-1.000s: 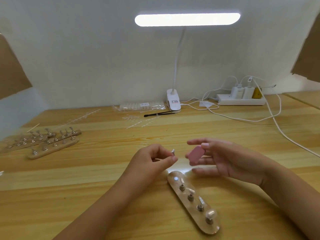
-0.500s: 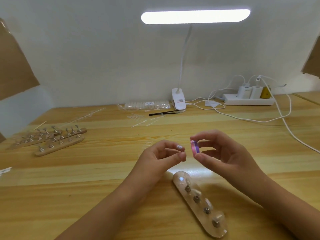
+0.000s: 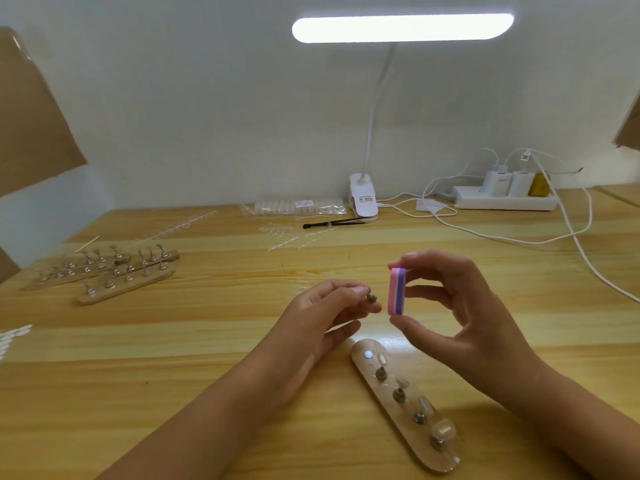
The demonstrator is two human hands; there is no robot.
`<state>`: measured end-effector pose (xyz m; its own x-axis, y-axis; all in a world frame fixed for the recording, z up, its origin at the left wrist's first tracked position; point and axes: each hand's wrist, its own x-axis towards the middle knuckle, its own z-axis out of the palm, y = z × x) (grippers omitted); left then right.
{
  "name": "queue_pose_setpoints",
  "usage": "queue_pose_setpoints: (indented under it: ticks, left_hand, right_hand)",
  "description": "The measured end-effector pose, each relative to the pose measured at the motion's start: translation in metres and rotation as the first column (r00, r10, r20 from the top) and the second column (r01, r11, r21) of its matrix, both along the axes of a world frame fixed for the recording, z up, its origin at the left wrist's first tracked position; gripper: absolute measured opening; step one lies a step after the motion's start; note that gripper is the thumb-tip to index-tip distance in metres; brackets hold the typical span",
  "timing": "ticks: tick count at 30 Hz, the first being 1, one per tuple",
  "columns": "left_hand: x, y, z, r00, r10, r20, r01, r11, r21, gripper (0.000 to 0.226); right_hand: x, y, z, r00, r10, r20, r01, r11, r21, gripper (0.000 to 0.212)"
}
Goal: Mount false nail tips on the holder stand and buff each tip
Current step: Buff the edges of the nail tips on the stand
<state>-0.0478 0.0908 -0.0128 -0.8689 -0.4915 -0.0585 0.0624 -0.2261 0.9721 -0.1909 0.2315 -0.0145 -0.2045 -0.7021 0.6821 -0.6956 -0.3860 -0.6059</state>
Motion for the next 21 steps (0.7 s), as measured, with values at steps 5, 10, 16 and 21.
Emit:
queue_pose_setpoints:
  ticks: [5,10,16,21]
  left_hand:
    - [0.0009,0.0003,-0.0007,0.997,-0.074,-0.02,0.074,0.997,0.019,0.039]
    - [0.0,0.0013,-0.0006,0.992,-0.126,-0.023,0.127,0.991,0.046,0.021]
    - [-0.0012,0.0024,-0.001,0.984,-0.169,-0.049,0.172,0.982,0.078,0.02]
    - [-0.0006,0.0006,-0.0007,0.984,-0.165,-0.067,0.17,0.982,0.079,0.022]
  right_hand:
    - [0.0062,-0.0015,-0.0014,0.969,-0.033,-0.245,0.03,0.999,-0.014,0.048]
    - [0.0043,0.0002,-0.001,0.956,-0.081,-0.28,0.073,0.997,-0.036,0.046]
    - [-0.0002,0.0004,0.0006,0.955,-0.108,-0.275,0.1,0.994,-0.04,0.045]
    - [0.0015,0.0,0.0012,0.958,-0.079,-0.274,0.071,0.997,-0.038,0.042]
